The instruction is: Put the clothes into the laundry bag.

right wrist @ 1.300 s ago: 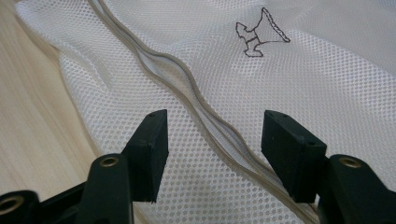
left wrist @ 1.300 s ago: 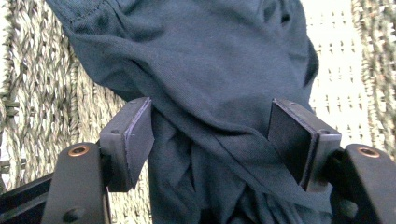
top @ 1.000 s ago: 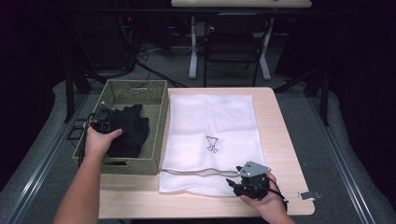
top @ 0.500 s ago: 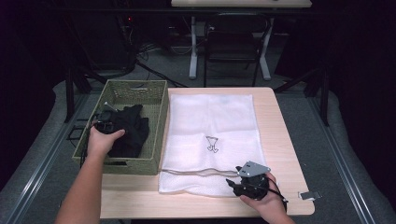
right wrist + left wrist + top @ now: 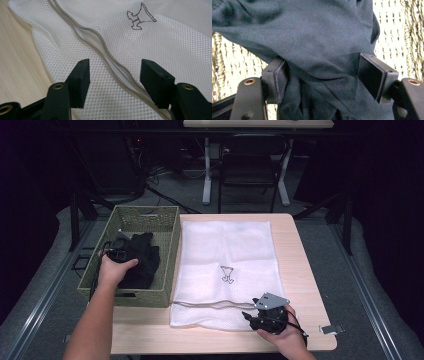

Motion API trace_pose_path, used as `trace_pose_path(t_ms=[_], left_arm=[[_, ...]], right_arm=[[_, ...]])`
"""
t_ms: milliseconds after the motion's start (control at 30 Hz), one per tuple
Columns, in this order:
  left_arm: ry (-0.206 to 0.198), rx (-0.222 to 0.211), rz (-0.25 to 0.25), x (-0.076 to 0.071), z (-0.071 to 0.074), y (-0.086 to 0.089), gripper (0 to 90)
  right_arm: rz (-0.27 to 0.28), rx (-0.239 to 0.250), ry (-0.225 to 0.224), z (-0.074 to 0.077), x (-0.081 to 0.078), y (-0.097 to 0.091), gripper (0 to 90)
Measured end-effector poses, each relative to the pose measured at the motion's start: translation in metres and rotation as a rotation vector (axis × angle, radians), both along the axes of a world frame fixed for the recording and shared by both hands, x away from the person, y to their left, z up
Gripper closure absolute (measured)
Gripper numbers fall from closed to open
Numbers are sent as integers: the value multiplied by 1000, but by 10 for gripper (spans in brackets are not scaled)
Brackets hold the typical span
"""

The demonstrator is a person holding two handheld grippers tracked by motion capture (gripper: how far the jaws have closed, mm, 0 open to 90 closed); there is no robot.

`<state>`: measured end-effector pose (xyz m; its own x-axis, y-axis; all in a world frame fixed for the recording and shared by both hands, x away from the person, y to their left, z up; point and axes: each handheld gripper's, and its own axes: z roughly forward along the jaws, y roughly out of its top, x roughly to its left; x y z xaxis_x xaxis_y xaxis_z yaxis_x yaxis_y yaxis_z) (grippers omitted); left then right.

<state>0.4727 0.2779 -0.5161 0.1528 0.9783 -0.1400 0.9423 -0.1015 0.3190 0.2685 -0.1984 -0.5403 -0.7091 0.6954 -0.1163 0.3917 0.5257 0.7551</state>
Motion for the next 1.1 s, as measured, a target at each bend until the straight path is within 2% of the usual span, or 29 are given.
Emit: trace_pose_path(t_ms=[667, 1100], left_arm=[[24, 13, -11, 8, -11, -12, 272], [40, 11, -11, 9, -16, -12, 258]], right_arm=[[-1, 1, -1, 0, 0, -1, 412], [0, 3, -2, 0, 0, -1, 412]])
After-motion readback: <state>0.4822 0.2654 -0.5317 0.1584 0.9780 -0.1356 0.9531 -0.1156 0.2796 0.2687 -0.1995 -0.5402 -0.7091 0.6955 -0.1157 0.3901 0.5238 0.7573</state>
